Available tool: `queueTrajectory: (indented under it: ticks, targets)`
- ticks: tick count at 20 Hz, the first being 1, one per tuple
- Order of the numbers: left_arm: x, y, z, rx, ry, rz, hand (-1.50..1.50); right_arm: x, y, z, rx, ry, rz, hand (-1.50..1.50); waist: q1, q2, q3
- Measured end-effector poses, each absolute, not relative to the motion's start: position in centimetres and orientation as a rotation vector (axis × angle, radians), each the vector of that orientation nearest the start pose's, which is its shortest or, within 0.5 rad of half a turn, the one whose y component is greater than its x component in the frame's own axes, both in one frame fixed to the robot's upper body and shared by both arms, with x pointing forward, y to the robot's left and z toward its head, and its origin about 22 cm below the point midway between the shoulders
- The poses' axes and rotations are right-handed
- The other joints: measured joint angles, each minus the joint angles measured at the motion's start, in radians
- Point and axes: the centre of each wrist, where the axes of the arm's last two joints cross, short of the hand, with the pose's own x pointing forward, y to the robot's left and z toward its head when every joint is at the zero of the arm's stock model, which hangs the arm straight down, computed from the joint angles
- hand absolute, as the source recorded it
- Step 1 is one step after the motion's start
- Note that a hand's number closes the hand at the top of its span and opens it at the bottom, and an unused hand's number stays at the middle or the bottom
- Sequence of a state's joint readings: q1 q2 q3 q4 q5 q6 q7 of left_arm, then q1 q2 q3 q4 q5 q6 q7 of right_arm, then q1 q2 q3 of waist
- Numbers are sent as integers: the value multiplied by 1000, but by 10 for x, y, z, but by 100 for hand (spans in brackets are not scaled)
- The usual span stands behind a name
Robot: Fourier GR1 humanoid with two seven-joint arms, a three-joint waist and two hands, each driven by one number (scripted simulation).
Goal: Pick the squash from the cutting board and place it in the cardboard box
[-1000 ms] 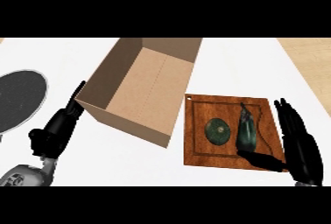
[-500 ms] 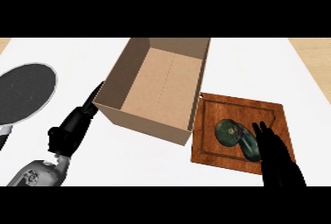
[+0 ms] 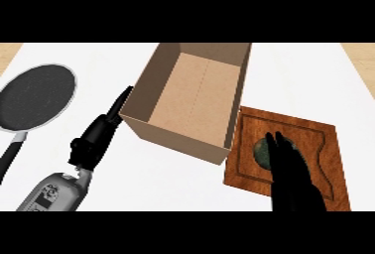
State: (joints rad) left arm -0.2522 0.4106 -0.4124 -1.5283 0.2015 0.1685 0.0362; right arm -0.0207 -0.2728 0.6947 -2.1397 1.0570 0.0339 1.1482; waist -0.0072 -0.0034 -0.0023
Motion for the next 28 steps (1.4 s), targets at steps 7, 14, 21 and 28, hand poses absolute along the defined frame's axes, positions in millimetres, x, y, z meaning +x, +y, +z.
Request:
queueTrajectory:
  ticks: [7,14,21,28]
  targets:
    - [285,212,40,-32,-1598,-450,0,182,-125,99,-991,-1077,712,-150,5,4,1]
    - [283,208,38,-34,-1607,-447,0,197,-127,85,-1008,-1017,703,-150,7,3,2]
    - [283,212,36,-31,-1597,-449,0,199,-122,70,-1036,-985,714,-150,6,3,2]
    - [284,216,34,-37,-1596,-444,0,206,-121,60,-1011,-940,725,-150,6,3,2]
